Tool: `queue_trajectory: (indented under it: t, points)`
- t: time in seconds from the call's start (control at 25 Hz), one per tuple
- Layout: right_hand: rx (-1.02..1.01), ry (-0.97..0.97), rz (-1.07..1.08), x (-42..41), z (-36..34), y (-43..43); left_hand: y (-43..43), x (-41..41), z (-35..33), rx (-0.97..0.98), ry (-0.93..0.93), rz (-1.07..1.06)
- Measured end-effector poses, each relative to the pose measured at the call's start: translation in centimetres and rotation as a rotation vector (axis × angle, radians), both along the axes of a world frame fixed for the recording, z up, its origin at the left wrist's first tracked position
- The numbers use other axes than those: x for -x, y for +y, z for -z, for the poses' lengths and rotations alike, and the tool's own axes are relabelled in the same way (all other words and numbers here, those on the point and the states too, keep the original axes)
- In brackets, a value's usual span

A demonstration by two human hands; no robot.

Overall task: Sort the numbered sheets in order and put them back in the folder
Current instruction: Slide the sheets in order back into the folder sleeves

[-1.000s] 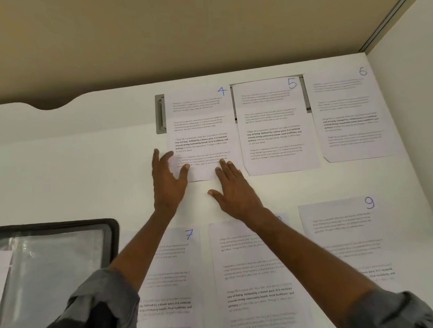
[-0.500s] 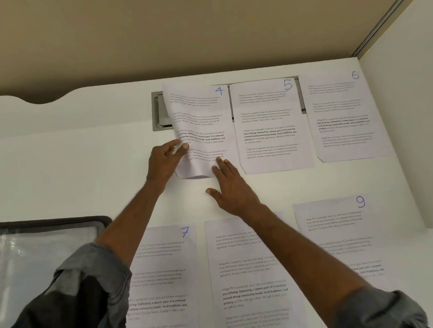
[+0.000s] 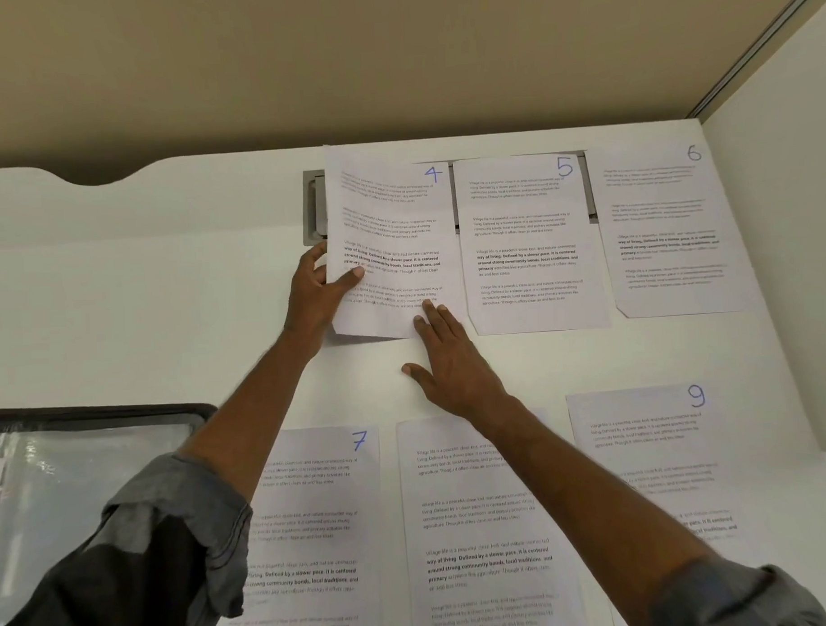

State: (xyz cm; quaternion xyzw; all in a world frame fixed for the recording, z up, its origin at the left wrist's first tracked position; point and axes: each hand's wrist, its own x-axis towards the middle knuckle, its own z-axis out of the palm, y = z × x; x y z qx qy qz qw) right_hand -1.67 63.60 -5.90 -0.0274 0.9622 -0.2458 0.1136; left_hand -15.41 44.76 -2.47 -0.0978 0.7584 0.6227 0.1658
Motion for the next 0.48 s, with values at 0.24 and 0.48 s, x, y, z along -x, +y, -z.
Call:
queue_trajectory:
  t: [0.24,0.48]
  points:
    - [0.057,0.002,-0.004,0.0,0.2,0.2,-0.4,-1.2,0.1,0.074,0.071,0.093]
    - [0.448,0.055,0.498,2.7,-4.2,1.2,-0.7,-3.5,-3.0,-0.021,0.163,0.105]
